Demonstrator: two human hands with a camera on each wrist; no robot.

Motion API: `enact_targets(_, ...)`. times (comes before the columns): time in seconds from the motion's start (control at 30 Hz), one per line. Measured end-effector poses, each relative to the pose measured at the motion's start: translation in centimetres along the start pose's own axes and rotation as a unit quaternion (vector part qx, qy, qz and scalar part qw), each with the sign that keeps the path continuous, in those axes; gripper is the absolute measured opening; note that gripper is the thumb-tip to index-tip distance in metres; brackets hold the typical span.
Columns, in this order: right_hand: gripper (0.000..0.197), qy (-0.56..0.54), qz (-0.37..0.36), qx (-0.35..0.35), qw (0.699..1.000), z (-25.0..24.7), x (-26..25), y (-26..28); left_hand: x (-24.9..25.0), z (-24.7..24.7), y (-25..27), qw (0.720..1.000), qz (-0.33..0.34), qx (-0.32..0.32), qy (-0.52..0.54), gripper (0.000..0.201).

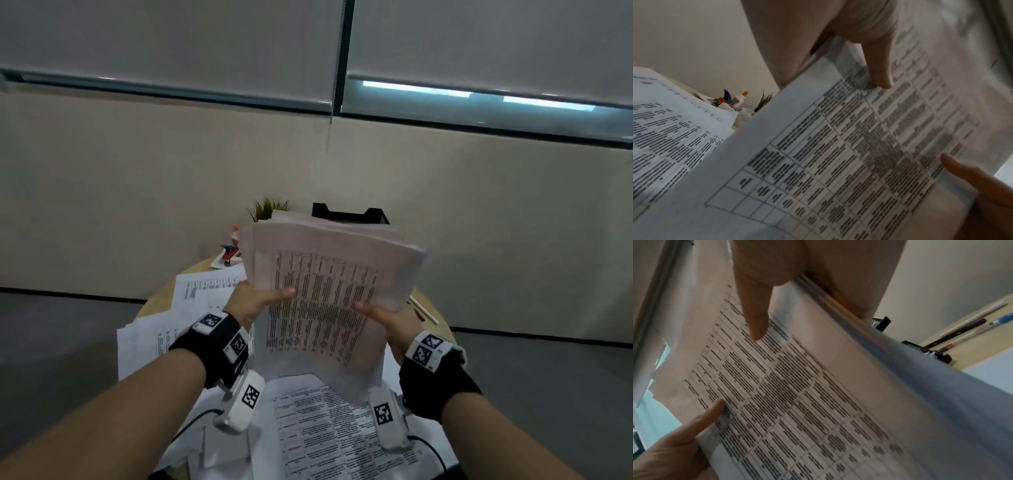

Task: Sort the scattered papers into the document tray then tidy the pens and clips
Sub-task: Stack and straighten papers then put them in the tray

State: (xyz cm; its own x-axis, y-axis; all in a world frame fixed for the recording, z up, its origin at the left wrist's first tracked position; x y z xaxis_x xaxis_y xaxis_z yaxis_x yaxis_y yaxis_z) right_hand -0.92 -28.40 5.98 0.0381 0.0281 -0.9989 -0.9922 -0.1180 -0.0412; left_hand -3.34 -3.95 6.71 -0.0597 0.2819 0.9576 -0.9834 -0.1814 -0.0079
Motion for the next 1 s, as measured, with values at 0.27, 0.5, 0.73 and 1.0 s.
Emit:
enact_targets(0.27, 0.041, 0.030, -0.013, 0.037, 0.999, 0.6, -1.5, -0.7, 2.0, 1.9, 0.0, 0.995, 0.047, 0.053, 0.073, 0.043)
enact_targets(0.5, 0.027, 0.032, -0.033, 0.069, 0.997, -0.9, -2.3, -0.8, -0.1, 1.2, -0.2, 0.999, 0.035, 0.002, 0.009, 0.092)
enact_targets(0.73, 0.084, 0.083, -0.216, 0.128, 0.964, -1.4, -6.8, 0.7, -1.7, 0.6, -0.9, 0.999, 0.027, 0.012, -0.025, 0.113)
enact_targets(1.0, 0.058, 0.481, -0.423, 0.146, 0.754, -0.6, -11.9, 1.6, -0.4, 1.7, -0.1, 0.999, 0.037, -0.034, -0.022, 0.106)
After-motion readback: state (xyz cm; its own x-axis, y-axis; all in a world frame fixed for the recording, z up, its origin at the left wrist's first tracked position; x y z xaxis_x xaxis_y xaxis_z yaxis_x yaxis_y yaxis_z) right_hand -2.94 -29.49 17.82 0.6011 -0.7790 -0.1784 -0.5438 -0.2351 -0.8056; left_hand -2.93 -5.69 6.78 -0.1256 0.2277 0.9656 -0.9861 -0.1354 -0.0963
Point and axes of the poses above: each hand's wrist, its own y-axis away from the middle knuckle, its own z-axis out of the palm, x = y × z, the point moved 5 cm from there along -y, towards the middle knuckle, and after that the axes turned 9 degrees about y, right-handed, at the moved point
